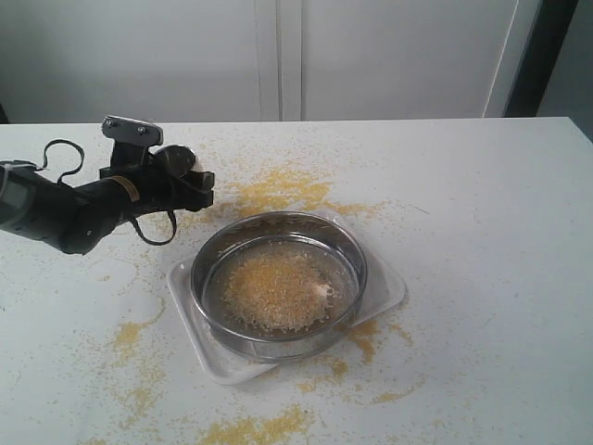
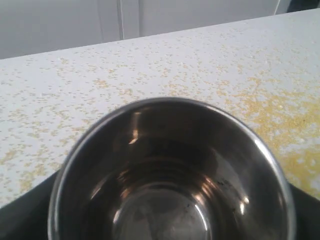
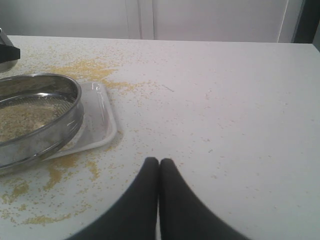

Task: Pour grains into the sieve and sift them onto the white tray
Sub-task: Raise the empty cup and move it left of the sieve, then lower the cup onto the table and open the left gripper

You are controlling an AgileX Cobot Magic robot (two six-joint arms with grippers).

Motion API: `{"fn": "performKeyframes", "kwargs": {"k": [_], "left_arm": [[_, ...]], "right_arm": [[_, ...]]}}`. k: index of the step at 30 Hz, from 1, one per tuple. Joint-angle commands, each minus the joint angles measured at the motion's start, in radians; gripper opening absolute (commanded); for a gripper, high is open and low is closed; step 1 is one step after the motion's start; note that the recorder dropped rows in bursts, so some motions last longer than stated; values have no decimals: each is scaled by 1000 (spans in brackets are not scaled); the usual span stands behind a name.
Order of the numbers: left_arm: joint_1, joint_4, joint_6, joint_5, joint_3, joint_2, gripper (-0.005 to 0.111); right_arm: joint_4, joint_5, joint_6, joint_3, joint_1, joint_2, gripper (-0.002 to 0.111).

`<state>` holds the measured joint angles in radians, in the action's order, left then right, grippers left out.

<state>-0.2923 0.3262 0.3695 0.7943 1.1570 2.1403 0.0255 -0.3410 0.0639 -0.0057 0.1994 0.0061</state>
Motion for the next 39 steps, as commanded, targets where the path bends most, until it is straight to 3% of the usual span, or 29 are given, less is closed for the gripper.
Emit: {"fn": "performKeyframes", "kwargs": {"k": [1, 15, 17, 19, 23, 26, 28, 35, 39], "left_arm": [[1, 71, 114, 0, 37, 30, 0], [1, 94, 129, -4, 43, 83, 1], [1, 103, 129, 2, 43, 83, 10], [1, 111, 129, 14, 43, 83, 25], [1, 111, 204, 28, 43, 77, 76], [1, 111, 244, 1, 43, 62, 97], [1, 113, 244, -33, 43, 44, 102], [1, 141, 244, -154, 43, -36, 102], [1, 261, 331, -234, 43, -88, 102]], "right_arm": [[4, 6, 1, 6, -5, -6, 0], [4, 6, 1, 6, -5, -6, 0], [4, 6, 1, 6, -5, -6, 0], [4, 6, 1, 6, -5, -6, 0], [4, 6, 1, 6, -5, -6, 0], [4, 6, 1, 6, -5, -6, 0], [4, 6, 1, 6, -5, -6, 0], [4, 6, 1, 6, -5, -6, 0], [4, 6, 1, 6, -5, -6, 0]]}}
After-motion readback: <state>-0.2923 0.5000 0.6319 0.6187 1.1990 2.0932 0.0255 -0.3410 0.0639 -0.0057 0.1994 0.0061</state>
